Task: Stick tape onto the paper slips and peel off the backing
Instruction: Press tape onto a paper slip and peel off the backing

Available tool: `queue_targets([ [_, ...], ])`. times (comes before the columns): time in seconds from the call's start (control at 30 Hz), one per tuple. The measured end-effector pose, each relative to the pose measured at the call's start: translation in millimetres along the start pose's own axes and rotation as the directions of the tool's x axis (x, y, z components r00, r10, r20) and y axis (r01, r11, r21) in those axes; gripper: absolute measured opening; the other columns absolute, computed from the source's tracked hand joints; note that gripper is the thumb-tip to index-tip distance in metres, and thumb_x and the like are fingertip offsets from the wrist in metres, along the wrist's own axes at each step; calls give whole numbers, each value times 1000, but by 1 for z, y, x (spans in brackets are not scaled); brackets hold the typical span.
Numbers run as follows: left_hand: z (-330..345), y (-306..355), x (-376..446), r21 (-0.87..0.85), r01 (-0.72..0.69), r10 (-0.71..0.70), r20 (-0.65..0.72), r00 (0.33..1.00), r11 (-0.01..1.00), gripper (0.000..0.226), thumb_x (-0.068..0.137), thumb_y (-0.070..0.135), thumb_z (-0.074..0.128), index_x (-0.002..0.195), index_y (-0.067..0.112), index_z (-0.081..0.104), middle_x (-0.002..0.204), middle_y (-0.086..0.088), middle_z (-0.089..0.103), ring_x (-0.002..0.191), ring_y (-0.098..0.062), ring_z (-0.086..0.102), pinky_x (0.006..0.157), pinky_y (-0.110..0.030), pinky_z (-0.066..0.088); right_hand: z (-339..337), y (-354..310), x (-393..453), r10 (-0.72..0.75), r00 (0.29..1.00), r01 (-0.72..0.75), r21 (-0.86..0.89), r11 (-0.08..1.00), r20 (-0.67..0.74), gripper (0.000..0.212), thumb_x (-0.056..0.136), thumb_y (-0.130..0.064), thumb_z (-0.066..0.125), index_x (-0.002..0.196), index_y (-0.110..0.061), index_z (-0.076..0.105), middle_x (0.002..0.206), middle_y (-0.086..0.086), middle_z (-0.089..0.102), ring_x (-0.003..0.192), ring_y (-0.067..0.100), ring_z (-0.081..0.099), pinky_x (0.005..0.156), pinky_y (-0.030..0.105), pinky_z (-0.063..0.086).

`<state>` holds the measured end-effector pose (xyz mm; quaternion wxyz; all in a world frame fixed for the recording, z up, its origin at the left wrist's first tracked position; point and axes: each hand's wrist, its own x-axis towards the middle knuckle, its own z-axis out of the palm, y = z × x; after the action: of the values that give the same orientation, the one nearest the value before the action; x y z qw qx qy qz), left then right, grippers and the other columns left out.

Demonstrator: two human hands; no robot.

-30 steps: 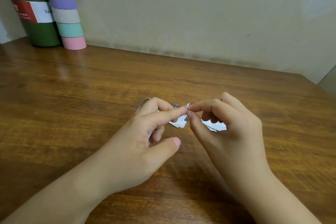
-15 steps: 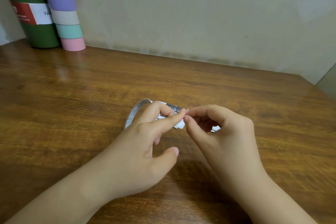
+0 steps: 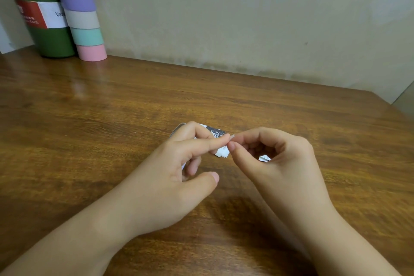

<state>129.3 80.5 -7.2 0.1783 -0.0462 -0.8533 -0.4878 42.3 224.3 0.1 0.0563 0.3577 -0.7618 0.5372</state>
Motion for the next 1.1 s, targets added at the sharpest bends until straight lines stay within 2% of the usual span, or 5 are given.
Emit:
queue_targets([
  [0.23,-2,-1,1,-99,30,-28,19,999,995,48,72,17,59,116,34,66,91,16,48,62,-4,42,65,-9,39,-2,-1,0,9,1000,-10,21,1000,26,18,77,-11,74,67,-26,70,66,-7,67,60,14,57,56,14,44],
  [0.37,-3,-2,1,-123,20,-16,30,999,992,50,68,33,58,117,34,66,91,15,48,62,-3,41,69,-7,38,-2,-1,0,5,999,-6,28,1000,34,18,77,-11,74,68,-26,71,66,-6,67,61,15,57,56,16,45],
  [0.5,-3,-4,2,-159,27,-21,38,999,987,50,67,37,56,116,37,66,91,17,49,62,-4,40,73,-7,37,-3,-2,0,9,999,-11,44,999,44,17,77,-10,74,68,-25,71,68,-6,67,61,16,57,57,19,46],
  [0.8,-6,-3,2,-218,59,-45,67,997,974,48,65,39,56,112,43,66,94,14,53,64,-12,41,69,-11,39,-5,-2,0,2,998,-6,65,998,56,17,78,-12,73,70,-26,71,71,-5,70,64,15,60,61,19,48],
  [1.1,-7,-2,3,-289,85,-67,72,995,954,47,63,38,58,109,39,69,86,18,53,65,-8,42,66,-8,37,-5,0,1,-12,999,8,71,997,50,16,78,-12,73,72,-26,71,72,-6,70,65,14,61,62,18,48],
])
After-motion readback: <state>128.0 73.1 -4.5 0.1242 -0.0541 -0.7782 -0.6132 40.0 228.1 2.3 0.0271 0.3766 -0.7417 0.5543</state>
